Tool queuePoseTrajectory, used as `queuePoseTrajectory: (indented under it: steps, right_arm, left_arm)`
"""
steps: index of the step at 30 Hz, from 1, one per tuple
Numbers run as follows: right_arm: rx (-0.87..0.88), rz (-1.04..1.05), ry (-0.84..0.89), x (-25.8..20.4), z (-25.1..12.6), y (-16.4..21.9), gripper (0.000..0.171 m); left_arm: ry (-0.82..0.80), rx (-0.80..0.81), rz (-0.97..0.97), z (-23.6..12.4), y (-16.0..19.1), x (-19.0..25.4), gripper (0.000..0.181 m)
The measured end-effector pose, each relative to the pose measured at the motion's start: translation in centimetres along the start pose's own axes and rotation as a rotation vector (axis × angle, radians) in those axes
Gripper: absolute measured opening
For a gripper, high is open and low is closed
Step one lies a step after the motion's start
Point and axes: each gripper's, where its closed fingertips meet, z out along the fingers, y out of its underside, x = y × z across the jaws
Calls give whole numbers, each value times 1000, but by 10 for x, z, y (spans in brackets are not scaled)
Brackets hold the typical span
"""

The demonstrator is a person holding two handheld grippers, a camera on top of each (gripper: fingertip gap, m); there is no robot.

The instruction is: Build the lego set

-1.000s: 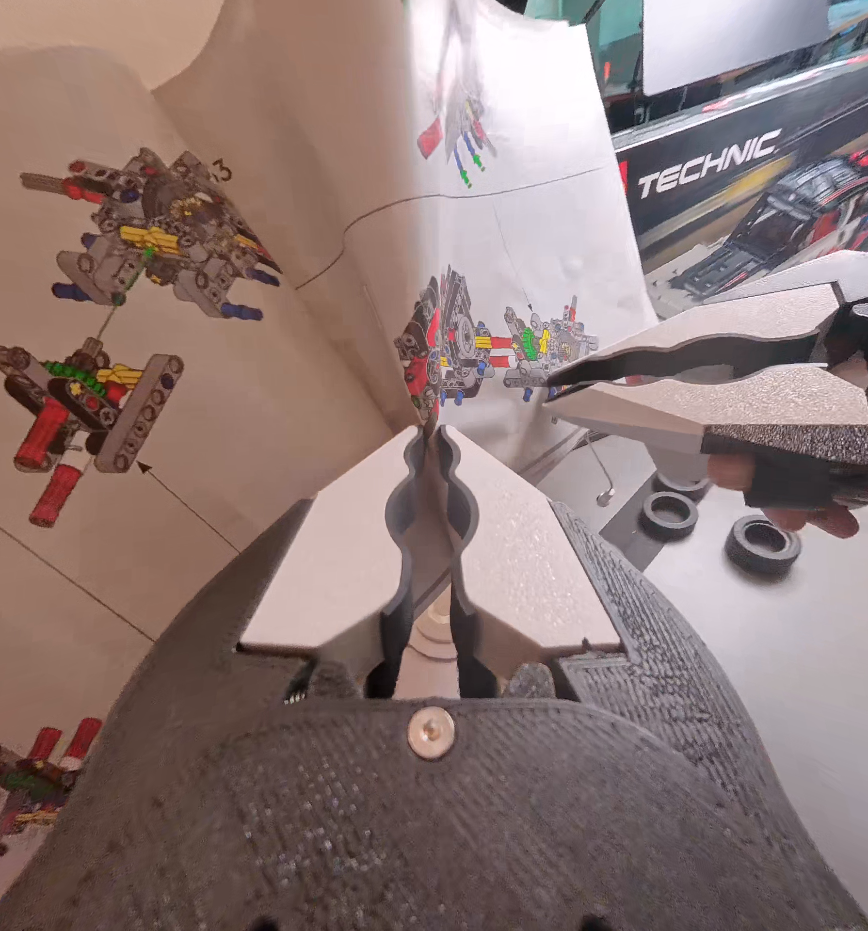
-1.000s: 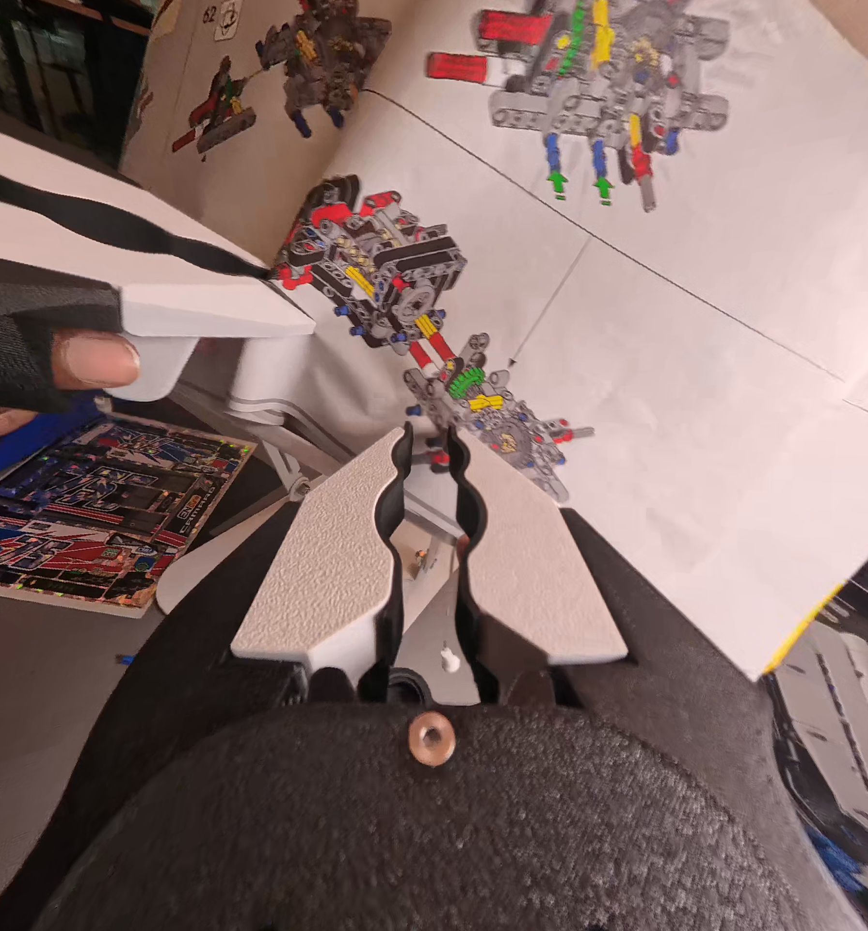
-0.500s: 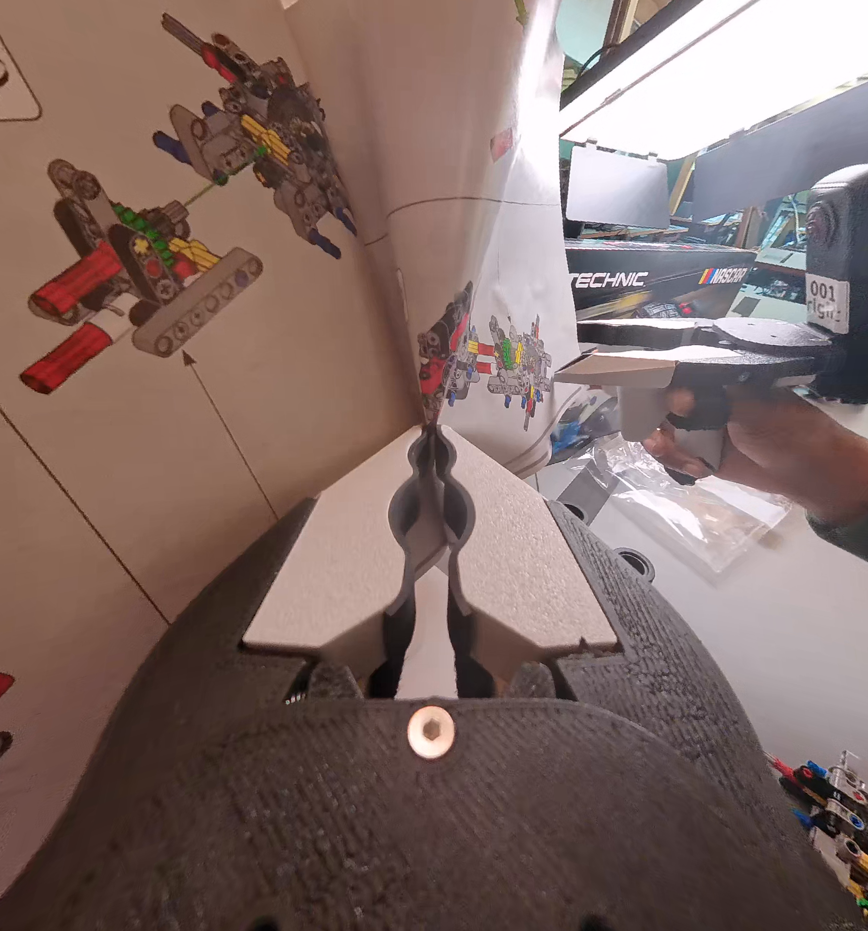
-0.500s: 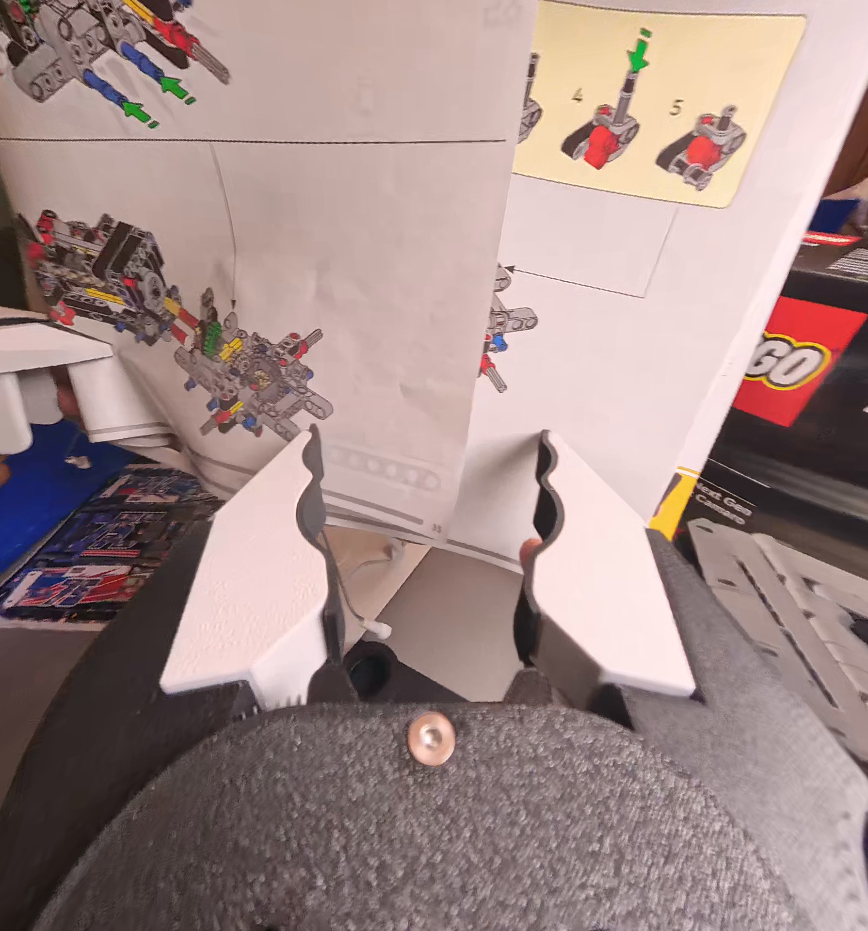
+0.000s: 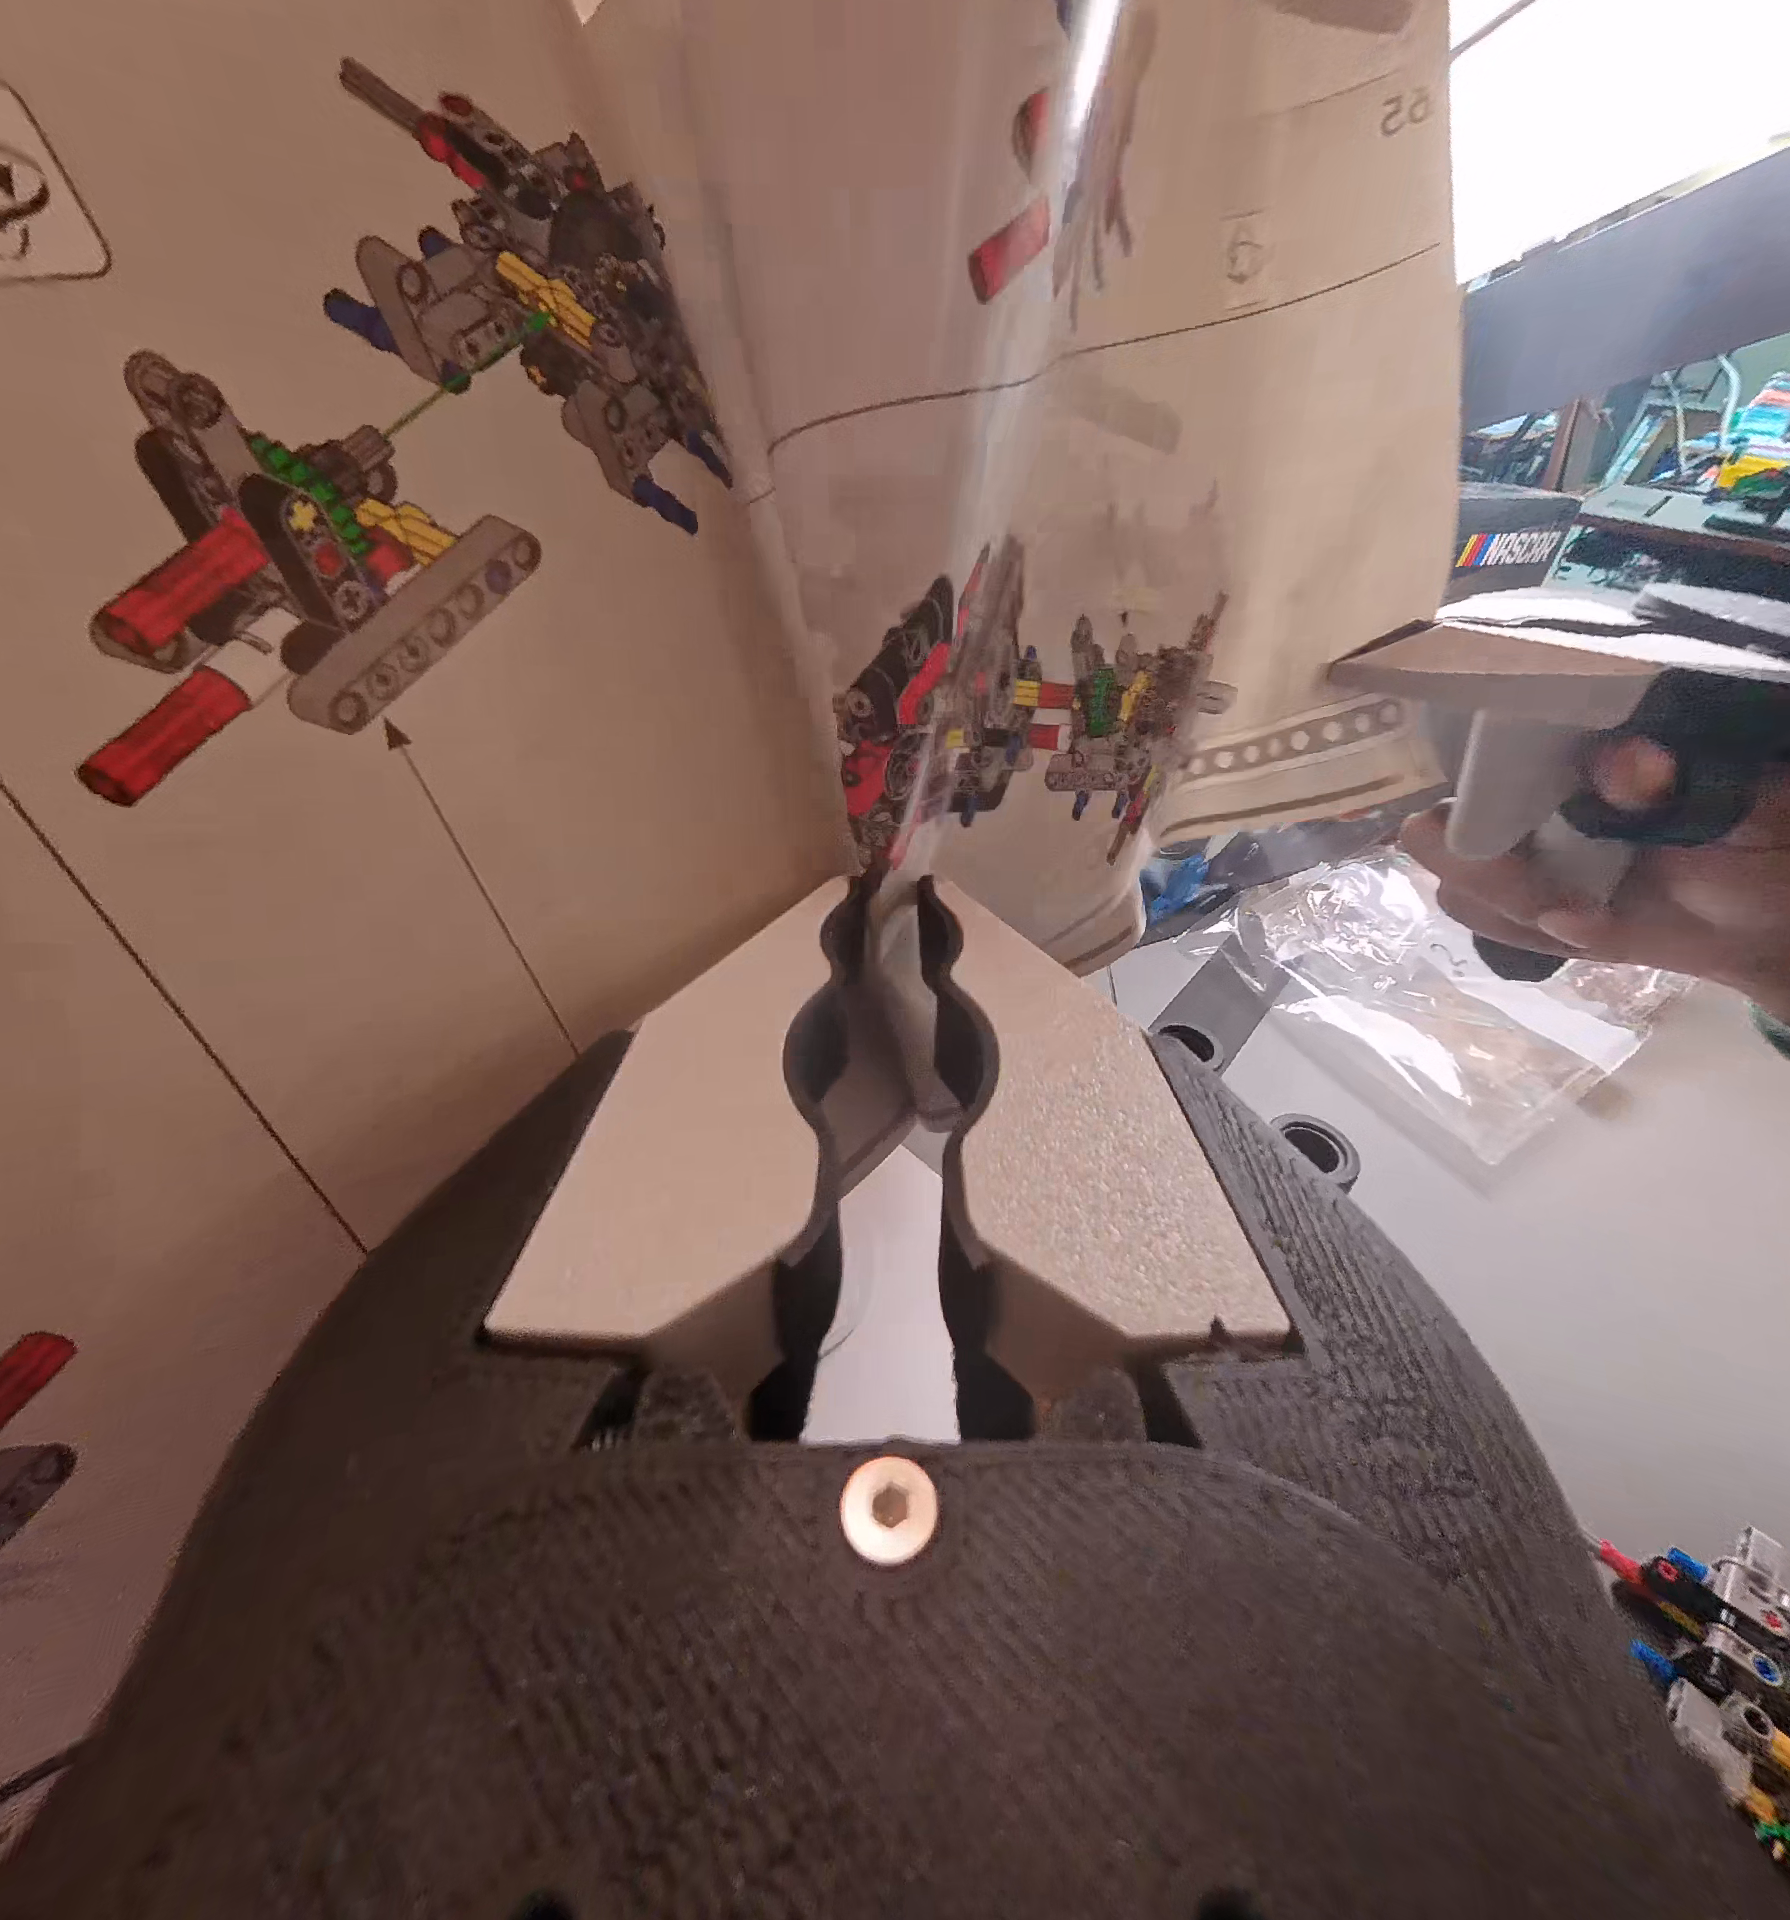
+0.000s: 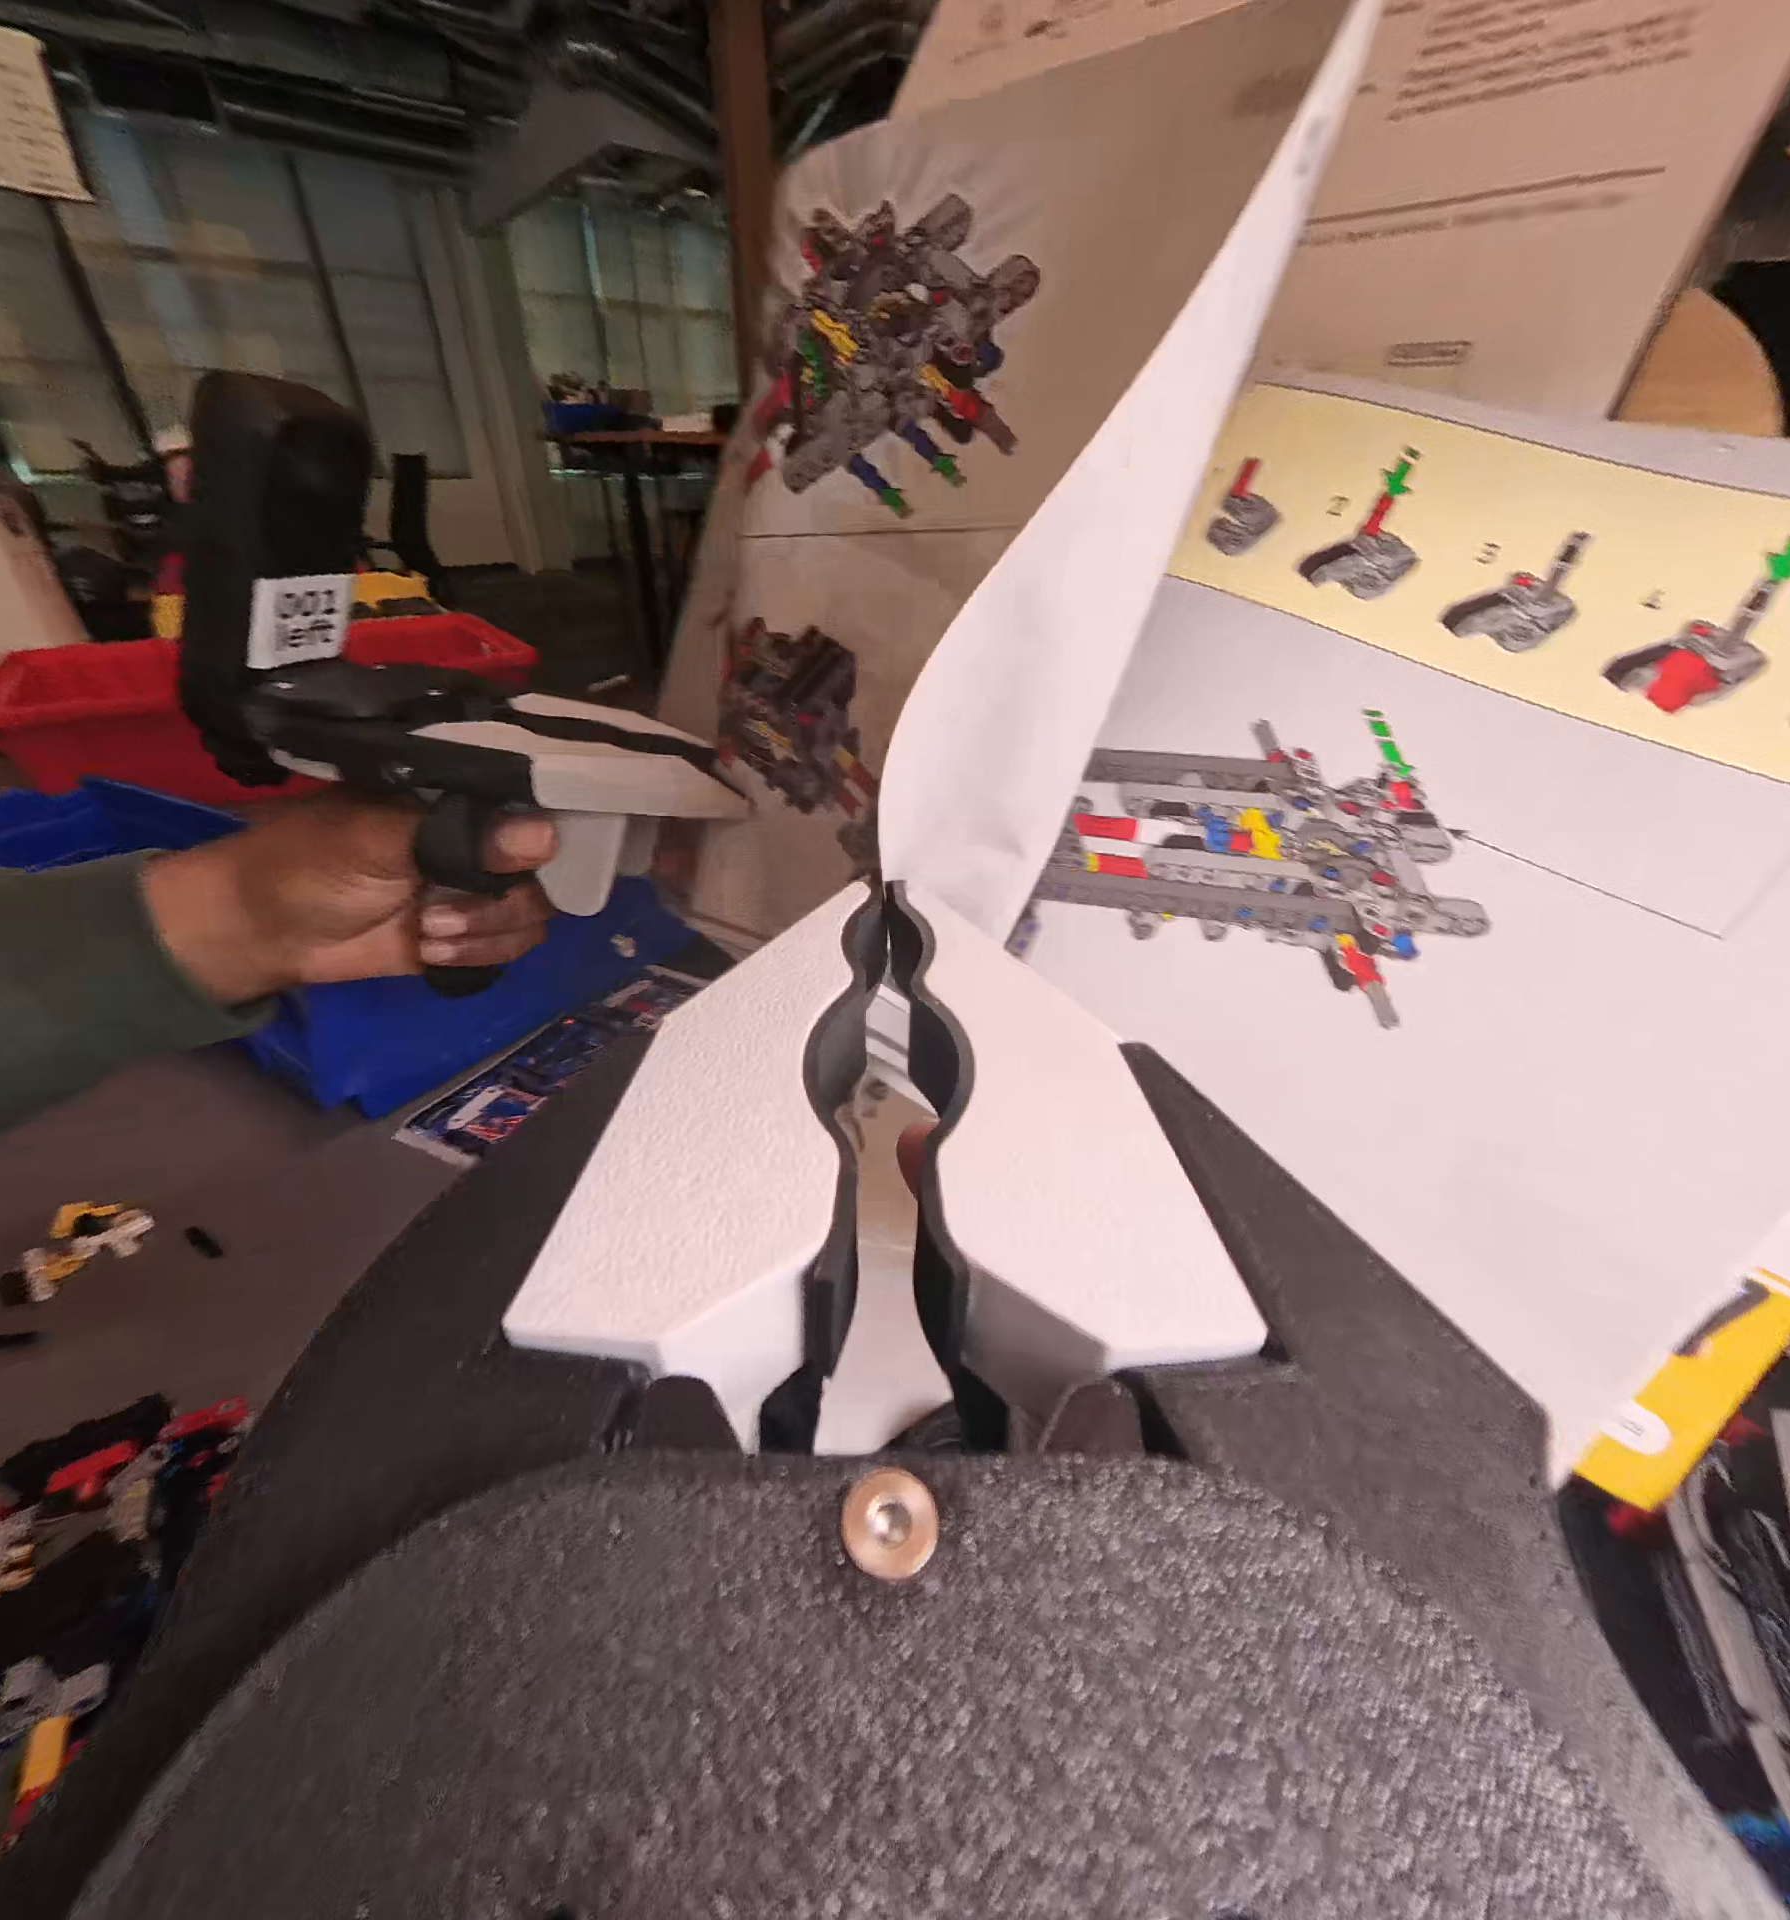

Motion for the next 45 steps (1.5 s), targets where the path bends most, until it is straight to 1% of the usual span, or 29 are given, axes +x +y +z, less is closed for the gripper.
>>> queuePoseTrajectory:
  steps: [1,4,7,9,11,14,18,20,22,24,26,29,32,35,38,41,43,44,45]
  right_arm:
    - [1,-17,-47,-14,0,-3,0]
    - [-1,-60,-178,-55,1,-13,0]
    - [20,-88,-296,-92,6,-27,0]
    - [29,-106,-341,-112,13,-36,0]
    - [25,-131,-374,-130,23,-40,0]
    - [3,-206,-365,-148,39,-37,0]
    - [-35,-269,-333,-160,57,-26,0]
    - [-49,-289,-330,-165,62,-20,0]
    - [-58,-304,-332,-169,66,-15,0]
    - [-64,-308,-326,-171,68,-11,0]
    - [-64,-304,-316,-170,70,-10,0]
    - [-63,-290,-305,-168,71,-9,0]
    - [-64,-295,-297,-168,71,-8,0]
    - [-51,-299,-296,-164,63,-15,10]
    - [-24,-293,-230,-142,53,-26,19]
    - [-1,-300,-133,-119,45,-39,25]
    - [-11,-336,-123,-120,41,-44,33]
    - [-23,-355,-140,-126,40,-45,39]
    - [-46,-384,-170,-135,39,-43,48]
  left_arm:
    - [-11,3,27,-2,-3,3,15]
    - [-43,60,86,-14,-23,17,31]
    - [-49,169,90,-36,-60,44,37]
    - [13,207,100,-47,-80,72,39]
    - [119,203,85,-55,-91,101,43]
    - [207,185,54,-64,-100,120,49]
    - [245,170,24,-76,-100,120,46]
    - [230,189,3,-84,-100,113,43]
    - [157,196,25,-89,-99,99,28]
    - [67,193,55,-92,-96,83,10]
    - [35,196,71,-96,-96,76,0]
    - [9,192,84,-100,-94,69,0]
    - [-59,175,141,-106,-91,57,0]
    - [-88,162,160,-115,-93,43,0]
    - [-21,131,99,-121,-98,39,0]
    - [64,116,62,-118,-107,51,0]
    - [104,95,83,-112,-115,63,0]
    - [108,85,103,-109,-120,66,0]
    - [107,67,123,-106,-125,68,0]
